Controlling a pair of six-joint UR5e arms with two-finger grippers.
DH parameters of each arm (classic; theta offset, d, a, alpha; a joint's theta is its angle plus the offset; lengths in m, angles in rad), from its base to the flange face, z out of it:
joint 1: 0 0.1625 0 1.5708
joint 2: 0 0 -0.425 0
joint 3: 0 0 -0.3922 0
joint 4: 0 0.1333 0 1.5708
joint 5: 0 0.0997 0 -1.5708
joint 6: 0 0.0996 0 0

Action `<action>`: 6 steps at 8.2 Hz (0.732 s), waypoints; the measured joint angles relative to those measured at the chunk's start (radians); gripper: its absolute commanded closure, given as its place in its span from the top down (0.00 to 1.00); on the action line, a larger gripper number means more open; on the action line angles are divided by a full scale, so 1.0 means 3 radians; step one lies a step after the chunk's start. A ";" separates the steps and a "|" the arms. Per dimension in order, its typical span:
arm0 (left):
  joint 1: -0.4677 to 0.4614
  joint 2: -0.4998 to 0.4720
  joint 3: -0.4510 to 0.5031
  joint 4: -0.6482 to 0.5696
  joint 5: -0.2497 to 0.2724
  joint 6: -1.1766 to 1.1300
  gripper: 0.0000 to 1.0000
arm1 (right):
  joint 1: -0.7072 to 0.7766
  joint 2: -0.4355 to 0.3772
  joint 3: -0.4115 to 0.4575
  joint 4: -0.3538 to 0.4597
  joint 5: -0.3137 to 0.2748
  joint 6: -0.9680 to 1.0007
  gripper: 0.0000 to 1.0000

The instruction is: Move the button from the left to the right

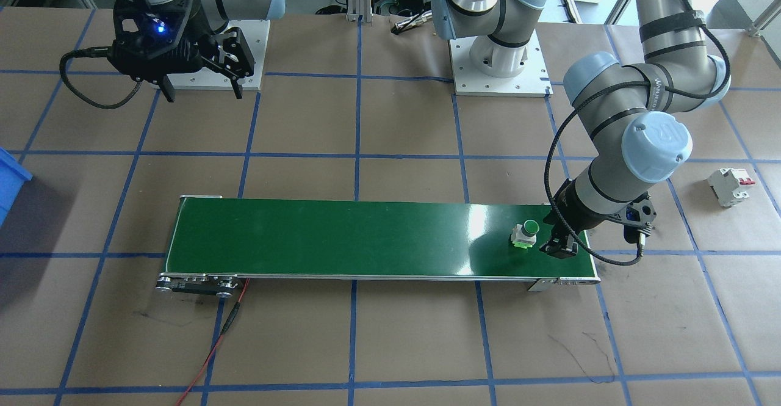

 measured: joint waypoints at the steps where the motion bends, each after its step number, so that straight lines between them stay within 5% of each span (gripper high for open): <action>1: 0.0000 -0.0011 0.0001 0.0001 0.0006 0.0002 1.00 | 0.0000 0.0000 0.0001 0.0004 0.0000 0.0002 1.00; 6: -0.0021 0.0090 0.0028 -0.0045 0.0020 0.0138 1.00 | -0.0018 0.0194 0.0005 -0.0032 0.0027 0.0003 1.00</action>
